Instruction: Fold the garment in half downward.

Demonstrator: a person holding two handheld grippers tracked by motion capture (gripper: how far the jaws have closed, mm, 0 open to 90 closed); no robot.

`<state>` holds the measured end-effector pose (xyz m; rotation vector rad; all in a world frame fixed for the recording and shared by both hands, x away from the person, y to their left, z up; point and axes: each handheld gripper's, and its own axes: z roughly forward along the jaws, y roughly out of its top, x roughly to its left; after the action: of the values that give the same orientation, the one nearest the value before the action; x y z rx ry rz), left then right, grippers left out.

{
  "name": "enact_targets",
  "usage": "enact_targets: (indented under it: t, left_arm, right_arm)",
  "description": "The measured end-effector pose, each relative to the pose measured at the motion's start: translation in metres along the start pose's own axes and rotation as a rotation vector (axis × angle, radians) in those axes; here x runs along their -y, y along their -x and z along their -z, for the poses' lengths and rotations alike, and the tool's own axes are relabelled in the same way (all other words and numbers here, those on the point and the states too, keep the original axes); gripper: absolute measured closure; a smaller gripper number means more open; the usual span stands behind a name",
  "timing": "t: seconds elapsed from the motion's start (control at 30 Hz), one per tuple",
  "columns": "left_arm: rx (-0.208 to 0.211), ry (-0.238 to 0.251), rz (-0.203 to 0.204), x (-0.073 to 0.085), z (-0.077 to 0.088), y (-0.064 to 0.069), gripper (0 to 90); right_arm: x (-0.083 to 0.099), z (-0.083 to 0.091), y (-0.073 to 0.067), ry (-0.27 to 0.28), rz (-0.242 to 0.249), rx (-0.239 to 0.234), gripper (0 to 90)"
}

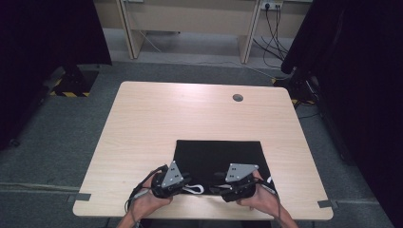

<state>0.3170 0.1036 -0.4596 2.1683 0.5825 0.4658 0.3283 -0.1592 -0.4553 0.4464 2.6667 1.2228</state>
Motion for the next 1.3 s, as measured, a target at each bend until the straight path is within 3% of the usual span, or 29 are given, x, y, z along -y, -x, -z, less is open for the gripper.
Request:
enact_targets:
  t: [0.13,0.2,0.23,0.3,0.37,0.4,0.43,0.47,0.5,0.53,0.57,0.6,0.63,0.67,0.7,0.73,0.83,0.87,1.03,1.07,1.1,1.2,1.23,1.27,1.3]
  left_arm:
    - [-0.032,0.023,-0.009,-0.024,-0.008,-0.018,83.0]
    - [-0.065,0.027,-0.004,-0.044,-0.018,-0.035,83.0]
    - [-0.065,0.027,-0.004,-0.044,-0.018,-0.035,83.0]
    - [-0.085,0.016,0.000,-0.055,-0.027,-0.048,83.0]
    - [-0.095,-0.015,0.016,-0.064,-0.047,-0.068,82.6]
    - [-0.095,-0.015,0.016,-0.064,-0.047,-0.068,82.2]
    - [-0.097,-0.013,0.030,-0.066,-0.055,-0.076,81.7]
    - [-0.087,-0.019,0.051,-0.066,-0.062,-0.083,81.7]
    - [-0.061,-0.030,0.110,-0.065,-0.076,-0.095,77.0]
    - [-0.061,-0.030,0.110,-0.065,-0.076,-0.095,75.0]
    - [-0.067,-0.027,0.135,-0.064,-0.080,-0.101,75.0]
    - [-0.076,-0.018,0.181,-0.061,-0.085,-0.106,64.6]
    - [-0.076,-0.018,0.181,-0.061,-0.085,-0.106,54.9]
    - [-0.089,-0.010,0.200,-0.059,-0.084,-0.106,54.9]
    - [-0.097,-0.002,0.220,-0.057,-0.080,-0.105,39.0]
    - [-0.093,0.007,0.234,-0.055,-0.076,-0.103,39.0]
    - [-0.091,0.017,0.265,-0.047,-0.059,-0.096,24.3]
    - [-0.082,0.036,0.308,-0.041,-0.046,-0.089,22.4]
    - [-0.096,0.077,0.334,-0.033,-0.031,-0.071,15.7]
    - [-0.101,0.062,0.318,-0.032,-0.032,-0.060,15.2]
    - [-0.101,0.062,0.318,-0.032,-0.032,-0.060,15.1]
    - [-0.133,0.010,0.269,-0.024,-0.042,-0.053,14.5]
    - [-0.157,-0.013,0.262,-0.020,-0.046,-0.054,15.5]
    - [-0.223,-0.077,0.240,-0.010,-0.053,-0.059,17.0]
    - [-0.223,-0.077,0.240,-0.010,-0.053,-0.059,17.3]
  right_arm:
    - [-0.005,-0.001,0.014,0.011,-0.007,0.024,59.5]
    - [-0.006,0.001,0.023,0.026,-0.035,0.064,60.5]
    - [-0.006,0.002,0.029,0.034,-0.054,0.077,60.3]
    - [-0.005,0.005,0.039,0.048,-0.093,0.109,60.0]
    - [-0.003,0.008,0.049,0.056,-0.124,0.135,60.3]
    - [-0.003,0.008,0.049,0.056,-0.124,0.135,60.3]
    - [0.000,0.008,0.058,0.050,-0.143,0.164,60.8]
    - [0.000,0.008,0.058,0.050,-0.143,0.164,60.8]
    - [0.003,0.007,0.069,0.051,-0.179,0.194,60.4]
    - [0.003,0.007,0.069,0.051,-0.179,0.194,60.4]
    - [0.005,0.006,0.074,0.049,-0.194,0.208,59.8]
    - [0.007,0.005,0.083,0.043,-0.219,0.226,59.6]
    - [0.008,0.004,0.086,0.047,-0.231,0.228,59.7]
    - [0.008,0.004,0.086,0.047,-0.231,0.228,59.7]
    - [0.009,0.005,0.089,0.057,-0.247,0.215,58.8]
    - [0.009,0.005,0.089,0.057,-0.247,0.215,58.8]
    - [0.007,0.007,0.092,0.085,-0.277,0.196,53.4]
    - [0.006,0.007,0.092,0.085,-0.276,0.195,51.9]
    - [-0.001,0.002,0.096,0.074,-0.295,0.192,45.7]
    - [-0.003,-0.001,0.097,0.066,-0.295,0.185,45.0]
    - [-0.003,-0.001,0.097,0.066,-0.295,0.185,45.0]
    - [-0.010,-0.011,0.100,0.047,-0.303,0.175,43.1]
    - [-0.015,-0.018,0.103,0.025,-0.301,0.163,42.0]
    - [-0.018,-0.021,0.104,0.022,-0.304,0.161,41.7]
    - [-0.021,-0.025,0.106,0.019,-0.308,0.158,41.3]
